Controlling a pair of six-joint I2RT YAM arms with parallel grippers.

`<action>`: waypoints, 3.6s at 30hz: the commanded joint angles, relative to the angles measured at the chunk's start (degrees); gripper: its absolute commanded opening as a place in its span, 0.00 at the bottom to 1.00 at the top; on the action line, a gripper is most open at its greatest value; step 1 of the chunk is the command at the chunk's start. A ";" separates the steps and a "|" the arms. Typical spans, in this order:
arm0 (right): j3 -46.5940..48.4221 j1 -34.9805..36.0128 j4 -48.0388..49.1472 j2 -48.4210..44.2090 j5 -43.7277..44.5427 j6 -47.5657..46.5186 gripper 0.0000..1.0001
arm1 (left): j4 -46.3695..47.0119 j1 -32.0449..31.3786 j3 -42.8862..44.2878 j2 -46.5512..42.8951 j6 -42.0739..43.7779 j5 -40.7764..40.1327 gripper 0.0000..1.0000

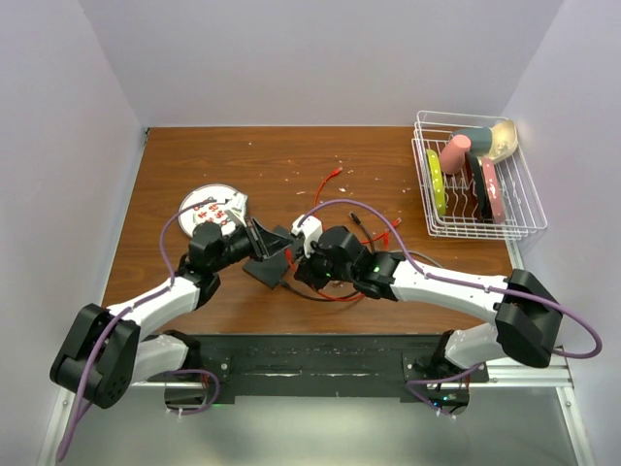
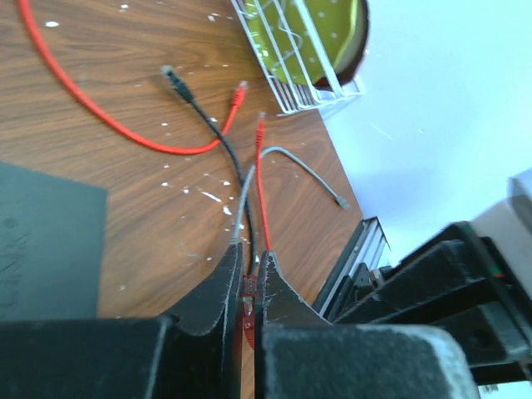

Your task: Insert the plug into the switch port

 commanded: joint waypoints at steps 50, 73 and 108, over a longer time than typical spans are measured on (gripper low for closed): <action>1.16 2.98 15.97 2.34 7.75 11.22 0.12 | -5.55 -3.45 -3.02 -12.47 -2.98 -13.08 0.00; 2.39 3.24 13.95 2.96 10.65 11.49 0.02 | -5.20 -3.45 -2.40 -11.76 -2.54 -12.55 0.00; 5.02 3.06 -5.38 9.98 6.17 -15.58 0.00 | -16.90 15.18 10.08 9.32 21.01 0.54 0.84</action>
